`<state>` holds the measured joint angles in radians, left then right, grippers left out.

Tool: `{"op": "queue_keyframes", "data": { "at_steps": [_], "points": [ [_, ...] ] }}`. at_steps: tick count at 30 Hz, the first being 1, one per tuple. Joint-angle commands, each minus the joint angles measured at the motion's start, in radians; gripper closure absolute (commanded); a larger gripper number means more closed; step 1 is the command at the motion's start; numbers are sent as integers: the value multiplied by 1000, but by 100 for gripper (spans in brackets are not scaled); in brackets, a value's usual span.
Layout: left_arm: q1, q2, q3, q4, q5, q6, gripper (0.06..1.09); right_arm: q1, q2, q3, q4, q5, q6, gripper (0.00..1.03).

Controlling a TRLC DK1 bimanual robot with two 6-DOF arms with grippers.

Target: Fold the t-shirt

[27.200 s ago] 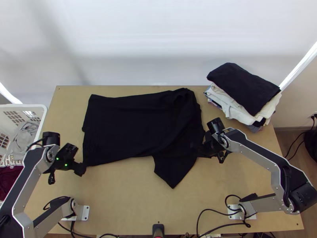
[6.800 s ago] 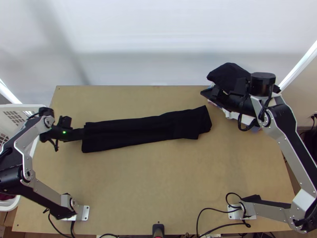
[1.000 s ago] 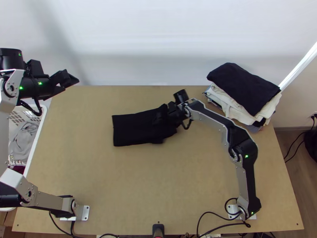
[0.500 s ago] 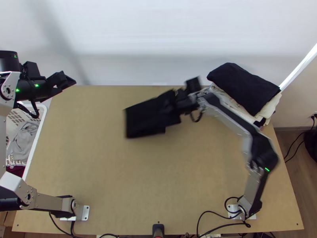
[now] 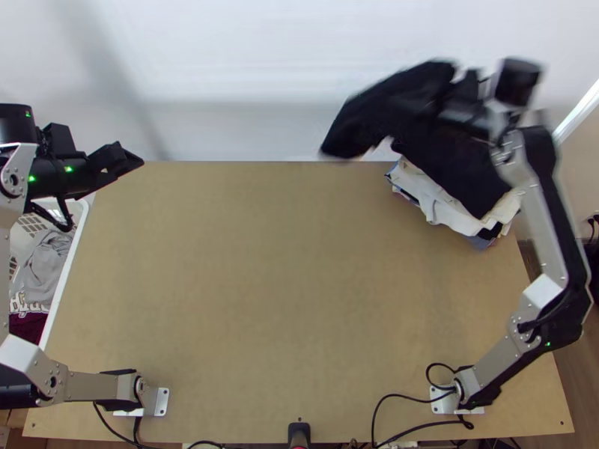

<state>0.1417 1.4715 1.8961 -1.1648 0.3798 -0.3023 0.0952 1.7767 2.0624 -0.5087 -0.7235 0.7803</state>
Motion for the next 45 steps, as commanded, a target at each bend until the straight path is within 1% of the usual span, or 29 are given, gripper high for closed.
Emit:
{"op": "queue_keyframes", "data": {
  "at_steps": [1,4,7,8,16,21,34,39,42,45],
  "points": [
    [9,-34,-28,-6,-4,20,10,-69,49,153,32,-28,82,100],
    [9,-39,-29,-6,-4,22,10,-138,92,222,84,-54,151,100],
    [9,-40,-28,-4,-4,22,10,-192,116,235,160,-93,243,100],
    [9,-40,-26,-3,-4,22,10,-199,124,240,162,-97,251,100],
    [10,-42,-23,-1,-4,23,10,-252,173,235,165,-154,251,100],
    [10,-48,-31,1,-2,23,10,-275,211,235,203,-205,249,100],
    [18,-54,-37,1,-2,29,10,-331,328,252,217,-266,249,100],
    [9,-48,-32,5,-2,25,10,-373,322,245,137,-275,212,100],
    [7,-42,-32,11,-2,22,10,-397,302,228,55,-278,149,100],
    [6,-39,-32,20,-1,20,10,-416,277,222,-63,-275,48,100]
  ]
}}
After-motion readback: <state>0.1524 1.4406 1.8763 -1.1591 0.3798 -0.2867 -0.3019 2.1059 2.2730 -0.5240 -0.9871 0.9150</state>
